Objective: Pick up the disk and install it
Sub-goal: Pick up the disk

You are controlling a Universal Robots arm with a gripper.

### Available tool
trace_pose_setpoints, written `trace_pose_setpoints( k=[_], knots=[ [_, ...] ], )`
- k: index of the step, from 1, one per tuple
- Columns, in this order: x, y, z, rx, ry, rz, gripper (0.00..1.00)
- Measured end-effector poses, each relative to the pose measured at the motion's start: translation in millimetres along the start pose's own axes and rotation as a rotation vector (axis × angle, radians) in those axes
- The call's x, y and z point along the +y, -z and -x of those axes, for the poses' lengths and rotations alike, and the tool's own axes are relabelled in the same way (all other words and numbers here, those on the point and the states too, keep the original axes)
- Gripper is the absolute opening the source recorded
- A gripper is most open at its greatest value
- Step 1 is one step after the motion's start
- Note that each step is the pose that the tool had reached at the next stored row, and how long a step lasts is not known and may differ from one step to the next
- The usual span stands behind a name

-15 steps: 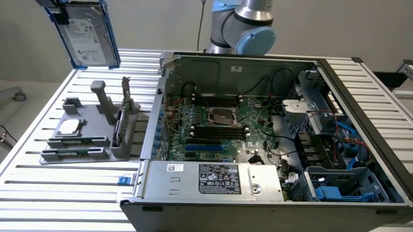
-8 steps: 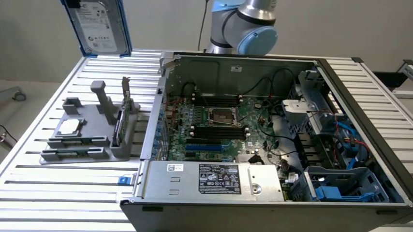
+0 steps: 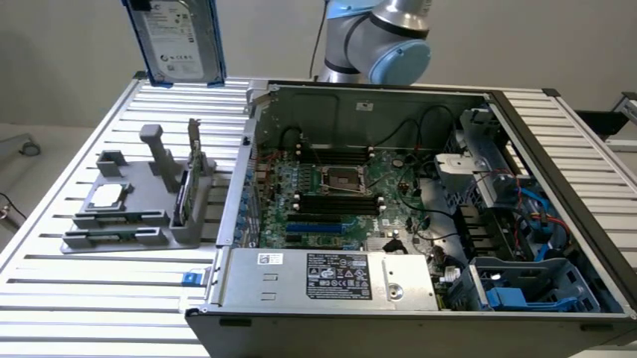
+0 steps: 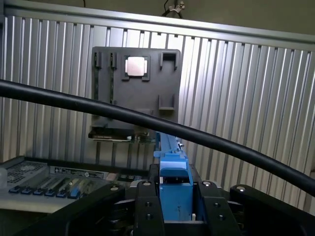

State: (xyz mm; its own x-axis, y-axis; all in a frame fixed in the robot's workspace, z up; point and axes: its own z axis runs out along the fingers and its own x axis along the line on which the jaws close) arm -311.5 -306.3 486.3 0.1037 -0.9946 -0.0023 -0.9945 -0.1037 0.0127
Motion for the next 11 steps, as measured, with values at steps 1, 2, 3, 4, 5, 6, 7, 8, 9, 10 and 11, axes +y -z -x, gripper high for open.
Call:
trace_pose_setpoints(
  k=[1,2,3,4,5,6,7,8,9,10,11],
  knots=[
    [-4.4,0.1,-1.1,0.0000,0.000,0.0000,0.33],
    [-8.8,0.2,-2.5,-0.0001,0.000,-0.0001,0.33],
    [-13.1,0.3,-4.3,0.0000,0.000,0.0000,0.33],
    [-17.4,0.3,-6.1,-0.0001,0.000,0.0002,0.33],
    [-21.9,0.4,-8.1,-0.0001,0.000,0.0004,0.33],
    [-26.2,0.4,-10.2,-0.0002,0.000,0.0004,0.33],
    [-30.4,0.5,-12.8,-0.0001,0.000,0.0005,0.33],
    [-33.3,0.6,-15.5,0.0000,0.000,0.0007,0.33],
    [-36.0,0.6,-18.3,0.0000,0.000,0.0006,0.33],
    [-38.7,0.6,-21.1,-0.0001,0.000,0.0006,0.33],
    [-41.4,0.5,-23.9,-0.0002,0.000,0.0004,0.33]
  ],
)
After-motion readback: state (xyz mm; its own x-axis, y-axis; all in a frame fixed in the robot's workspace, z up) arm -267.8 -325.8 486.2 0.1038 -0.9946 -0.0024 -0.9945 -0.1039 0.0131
